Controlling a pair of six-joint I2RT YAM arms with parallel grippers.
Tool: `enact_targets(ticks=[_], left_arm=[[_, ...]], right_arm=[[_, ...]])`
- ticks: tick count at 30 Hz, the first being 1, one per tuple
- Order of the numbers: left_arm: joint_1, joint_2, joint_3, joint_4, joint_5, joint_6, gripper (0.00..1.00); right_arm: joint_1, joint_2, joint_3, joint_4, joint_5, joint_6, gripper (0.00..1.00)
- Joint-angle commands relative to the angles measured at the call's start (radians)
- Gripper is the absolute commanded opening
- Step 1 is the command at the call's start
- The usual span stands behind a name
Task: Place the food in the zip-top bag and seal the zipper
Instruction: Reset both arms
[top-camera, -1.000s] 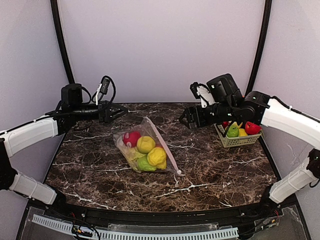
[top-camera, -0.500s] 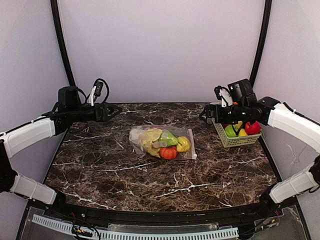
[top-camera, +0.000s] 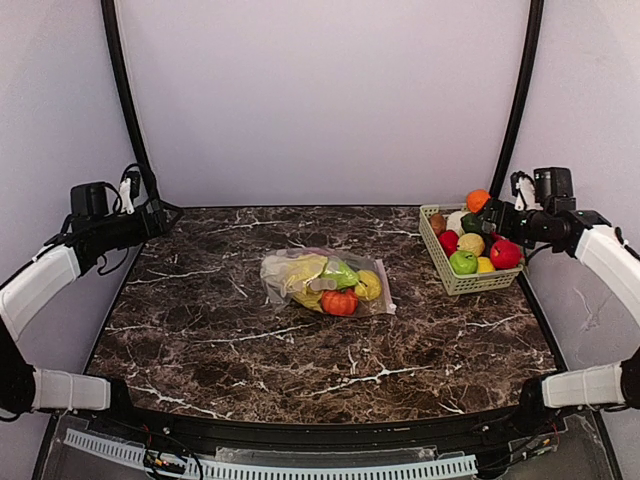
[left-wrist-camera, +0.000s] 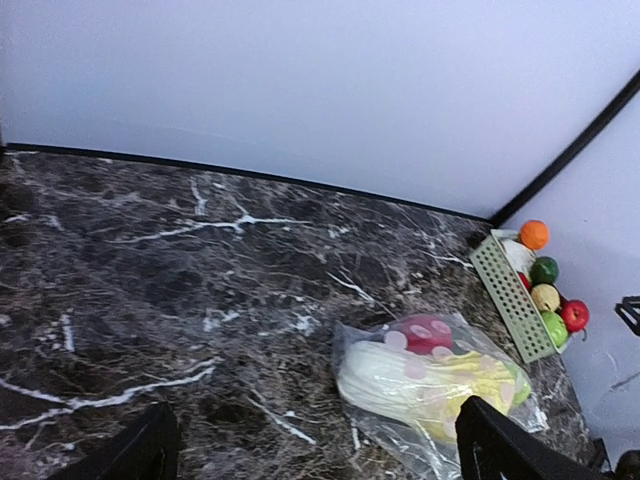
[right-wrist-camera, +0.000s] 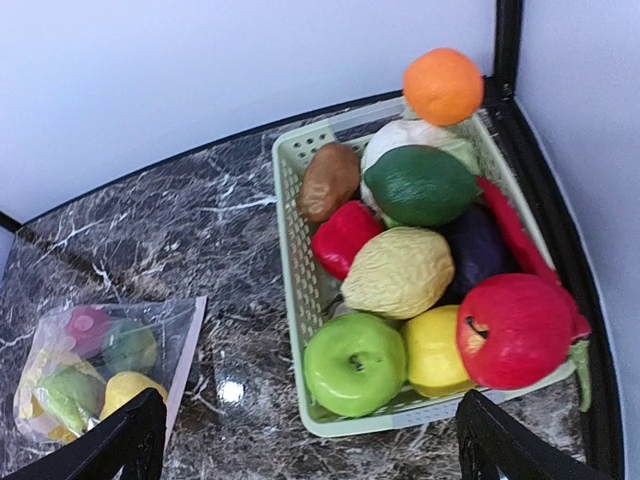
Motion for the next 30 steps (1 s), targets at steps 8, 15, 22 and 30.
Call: enact_targets(ticks=[8,15,22,30], left_arm=[[0.045,-0.35,-0.079,-0.163,-0.571,0.223,0.99],[0.044,-0.473,-0.161,-0.163,-0.616,0.259,0.99],[0.045,-0.518,-0.183,-0.182,-0.625,0.284,0.99],[0.045,-0.512,-0.17,-0.203,-0.685,0.285,0.99]], right_arm=[[-0.09,-0.311,-0.169,0.245,0.056,-0.154,0.99],[-0.09,-0.432,-0.338,0.417,0.01,-0.202,0.99],[-0.09,-0.514,-0.426,0.473,0.041,-0.218,0.99],[-0.09,-0.526,-0.432,0.473,0.042,-0.222,0.99]])
